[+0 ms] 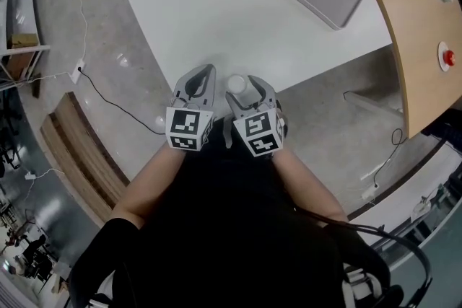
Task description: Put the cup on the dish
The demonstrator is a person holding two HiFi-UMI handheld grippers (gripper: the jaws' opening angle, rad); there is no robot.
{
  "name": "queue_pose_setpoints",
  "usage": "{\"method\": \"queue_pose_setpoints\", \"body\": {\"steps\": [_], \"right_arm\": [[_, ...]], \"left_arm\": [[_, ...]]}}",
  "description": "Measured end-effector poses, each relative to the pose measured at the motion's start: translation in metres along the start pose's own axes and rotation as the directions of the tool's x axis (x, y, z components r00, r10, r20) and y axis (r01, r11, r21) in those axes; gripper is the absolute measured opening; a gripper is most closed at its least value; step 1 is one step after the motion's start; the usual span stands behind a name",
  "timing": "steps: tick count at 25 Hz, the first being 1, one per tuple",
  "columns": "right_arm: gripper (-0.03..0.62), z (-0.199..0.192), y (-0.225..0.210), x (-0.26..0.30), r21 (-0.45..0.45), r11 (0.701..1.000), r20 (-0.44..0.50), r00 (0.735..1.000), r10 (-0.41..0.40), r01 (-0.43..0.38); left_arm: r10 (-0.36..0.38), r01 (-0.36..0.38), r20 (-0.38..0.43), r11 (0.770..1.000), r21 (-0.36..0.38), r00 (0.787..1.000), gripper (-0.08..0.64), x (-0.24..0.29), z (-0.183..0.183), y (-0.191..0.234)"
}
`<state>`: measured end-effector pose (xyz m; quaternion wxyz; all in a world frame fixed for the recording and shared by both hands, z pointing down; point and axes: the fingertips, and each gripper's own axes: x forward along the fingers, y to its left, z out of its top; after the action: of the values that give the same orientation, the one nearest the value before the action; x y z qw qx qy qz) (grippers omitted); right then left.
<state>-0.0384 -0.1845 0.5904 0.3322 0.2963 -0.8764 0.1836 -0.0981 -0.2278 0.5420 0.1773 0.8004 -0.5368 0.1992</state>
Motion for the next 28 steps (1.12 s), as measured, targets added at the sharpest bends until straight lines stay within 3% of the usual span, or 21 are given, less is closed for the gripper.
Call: {"method": "queue_pose_setpoints", "body": {"steps": [10,16,28], "right_arm": [[0.236,-0.011,-0.001,0.035,0.028,0.999,-0.045,0.999,-0.029,0.03],[0.236,-0.006,-0.011,0.044,0.012,0.993,0.088,0.989,-0.117,0.117],[0.235,-0.017,-0.02,0.051,0.006,0.985,0.112,0.979,-0.172,0.172]], "left_arm": [[-0.075,0.074,-0.062,0.997,-0.01,0.995,0.006,0.033,-0.033,0.007],[-0.118,0.118,-0.083,0.993,0.003,0.99,0.006,0.05,-0.041,0.01],[-0.165,0.166,-0.095,0.986,0.008,0.982,0.006,0.055,-0.053,-0.006]]}}
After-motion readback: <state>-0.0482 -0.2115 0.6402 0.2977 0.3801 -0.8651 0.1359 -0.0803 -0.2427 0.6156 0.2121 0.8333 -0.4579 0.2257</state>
